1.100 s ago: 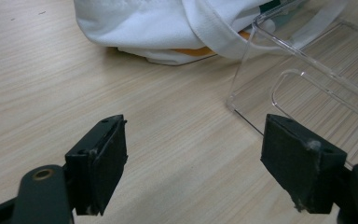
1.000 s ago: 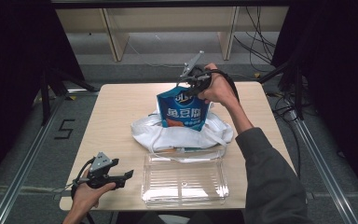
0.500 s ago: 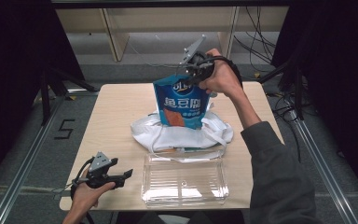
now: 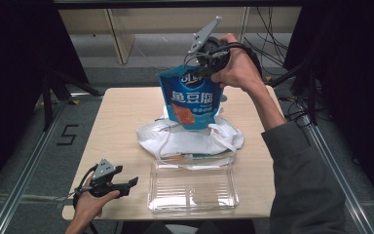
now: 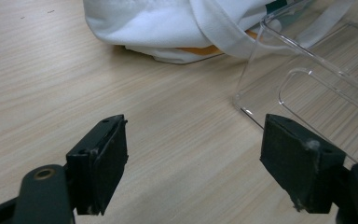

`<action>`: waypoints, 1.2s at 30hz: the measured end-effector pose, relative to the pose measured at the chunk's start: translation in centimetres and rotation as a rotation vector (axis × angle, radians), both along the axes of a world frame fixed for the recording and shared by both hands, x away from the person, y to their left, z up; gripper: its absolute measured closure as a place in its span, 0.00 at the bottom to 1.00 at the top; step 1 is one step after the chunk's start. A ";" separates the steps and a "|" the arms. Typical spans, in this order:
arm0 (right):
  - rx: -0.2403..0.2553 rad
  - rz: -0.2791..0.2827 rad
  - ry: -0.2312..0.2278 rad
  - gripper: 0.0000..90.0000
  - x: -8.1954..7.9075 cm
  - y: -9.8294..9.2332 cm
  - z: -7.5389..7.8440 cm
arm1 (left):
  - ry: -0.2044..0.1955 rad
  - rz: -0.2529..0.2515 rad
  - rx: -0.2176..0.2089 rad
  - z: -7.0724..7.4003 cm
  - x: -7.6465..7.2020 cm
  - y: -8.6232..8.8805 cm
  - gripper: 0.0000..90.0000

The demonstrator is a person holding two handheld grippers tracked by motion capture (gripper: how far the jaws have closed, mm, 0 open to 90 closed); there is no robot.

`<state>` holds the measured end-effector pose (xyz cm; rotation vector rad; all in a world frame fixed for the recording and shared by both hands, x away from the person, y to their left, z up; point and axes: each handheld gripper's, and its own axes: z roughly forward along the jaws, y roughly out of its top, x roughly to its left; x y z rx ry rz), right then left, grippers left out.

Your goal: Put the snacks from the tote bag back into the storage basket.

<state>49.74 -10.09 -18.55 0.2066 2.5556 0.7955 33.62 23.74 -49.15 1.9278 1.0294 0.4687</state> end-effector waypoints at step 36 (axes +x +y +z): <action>-0.067 0.154 0.017 1.00 -10.9 0.3 -1.1 | 0.011 0.026 -0.012 -0.2 0.0 0.2 0.25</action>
